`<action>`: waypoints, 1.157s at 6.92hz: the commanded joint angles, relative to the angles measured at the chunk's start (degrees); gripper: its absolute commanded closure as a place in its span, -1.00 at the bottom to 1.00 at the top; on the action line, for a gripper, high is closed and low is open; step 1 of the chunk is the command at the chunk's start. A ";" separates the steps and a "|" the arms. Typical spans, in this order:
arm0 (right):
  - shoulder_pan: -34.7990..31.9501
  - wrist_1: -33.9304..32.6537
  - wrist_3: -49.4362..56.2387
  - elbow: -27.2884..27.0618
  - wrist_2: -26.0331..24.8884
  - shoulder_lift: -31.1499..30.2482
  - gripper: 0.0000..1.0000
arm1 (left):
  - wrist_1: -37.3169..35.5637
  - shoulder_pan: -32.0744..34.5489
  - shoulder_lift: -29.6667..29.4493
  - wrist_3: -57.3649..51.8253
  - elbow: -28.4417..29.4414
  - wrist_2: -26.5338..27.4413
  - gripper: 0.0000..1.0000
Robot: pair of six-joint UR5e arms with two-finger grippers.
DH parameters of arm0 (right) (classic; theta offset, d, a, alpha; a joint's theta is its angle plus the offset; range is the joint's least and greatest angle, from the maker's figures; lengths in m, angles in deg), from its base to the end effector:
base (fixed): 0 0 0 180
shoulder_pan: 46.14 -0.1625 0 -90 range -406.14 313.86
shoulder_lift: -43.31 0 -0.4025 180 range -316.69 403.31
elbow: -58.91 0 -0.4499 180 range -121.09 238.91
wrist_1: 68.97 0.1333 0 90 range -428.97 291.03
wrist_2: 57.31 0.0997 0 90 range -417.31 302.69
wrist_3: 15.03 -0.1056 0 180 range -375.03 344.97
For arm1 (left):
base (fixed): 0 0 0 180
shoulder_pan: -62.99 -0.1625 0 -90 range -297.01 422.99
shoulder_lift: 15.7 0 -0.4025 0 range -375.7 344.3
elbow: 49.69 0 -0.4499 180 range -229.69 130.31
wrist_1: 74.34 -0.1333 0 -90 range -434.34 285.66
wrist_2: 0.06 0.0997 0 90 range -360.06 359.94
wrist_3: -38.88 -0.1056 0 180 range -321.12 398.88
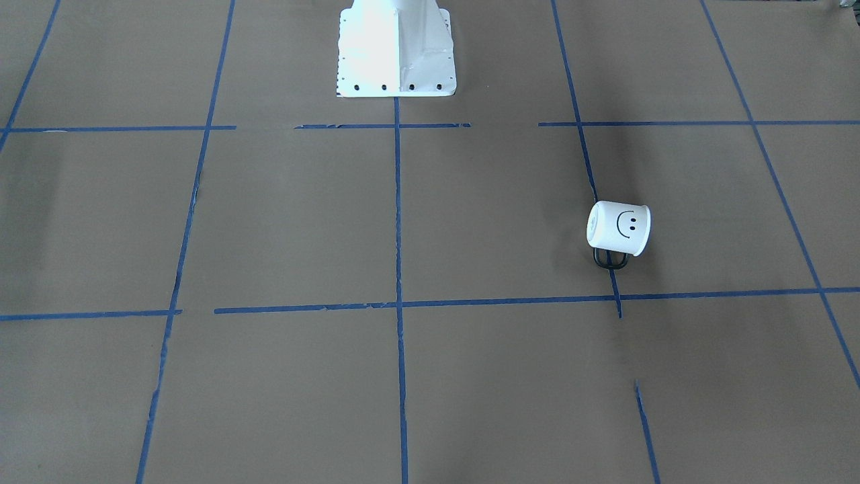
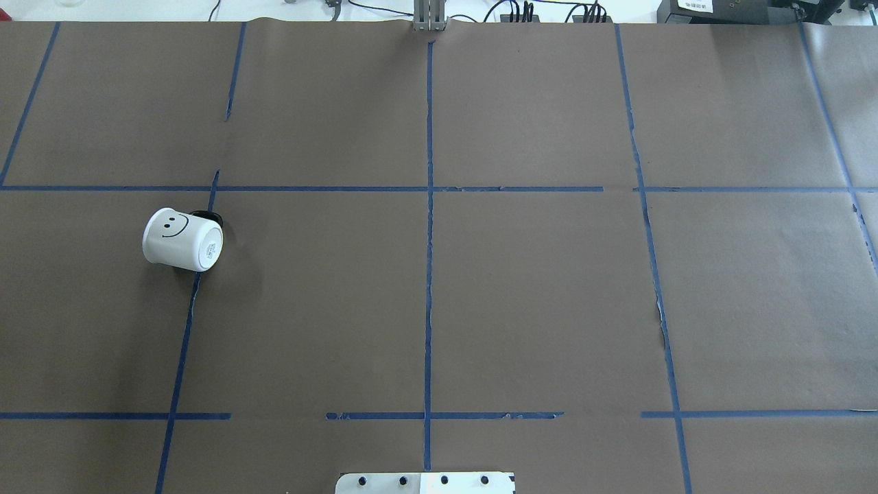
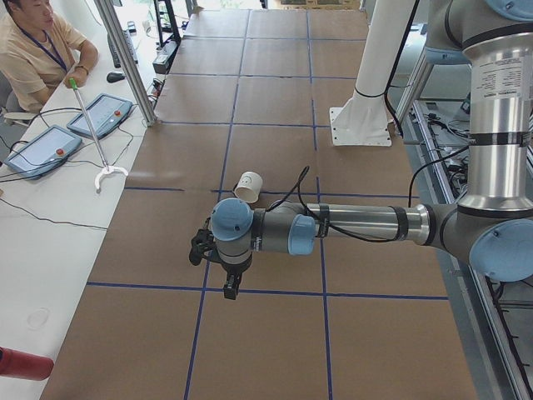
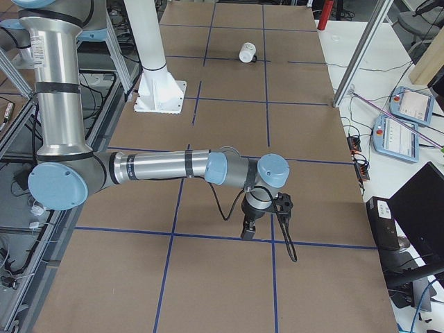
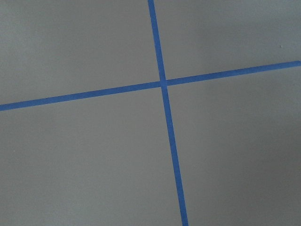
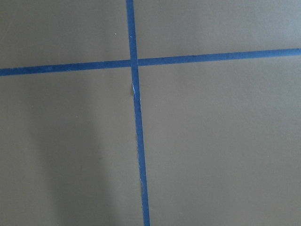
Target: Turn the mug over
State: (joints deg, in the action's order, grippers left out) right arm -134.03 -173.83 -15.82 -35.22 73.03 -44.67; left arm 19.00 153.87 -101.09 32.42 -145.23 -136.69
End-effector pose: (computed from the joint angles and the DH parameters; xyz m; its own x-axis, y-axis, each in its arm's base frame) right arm 0.0447 -0.5499 0.6112 0.7657 0.0835 0.6377 0.0258 0.9867 -0.1602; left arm -0.0646 -0.5214 0.6213 0.6848 0.1555 -0.7119 -0.0621 0.9859 0.1555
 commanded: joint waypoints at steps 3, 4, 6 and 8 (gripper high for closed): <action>0.00 0.00 0.00 0.00 0.00 0.00 -1.00 | 0.26 -0.09 -0.91 -0.22 -0.44 0.39 -1.00; 0.00 0.00 0.00 0.00 0.00 0.00 -1.00 | 0.35 -0.09 -1.18 -0.13 -0.53 0.57 -1.00; 0.00 0.00 0.00 0.00 0.00 0.00 -1.00 | 1.31 -0.09 -1.70 -0.74 -0.53 1.62 -1.00; 0.00 0.00 0.00 0.00 0.00 0.00 -1.00 | 5.78 -0.17 -1.71 0.30 -0.79 0.75 -1.00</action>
State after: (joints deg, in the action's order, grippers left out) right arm -134.03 -173.83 -15.82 -35.22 73.03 -44.66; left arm 22.46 153.76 -102.68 32.24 -145.87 -135.53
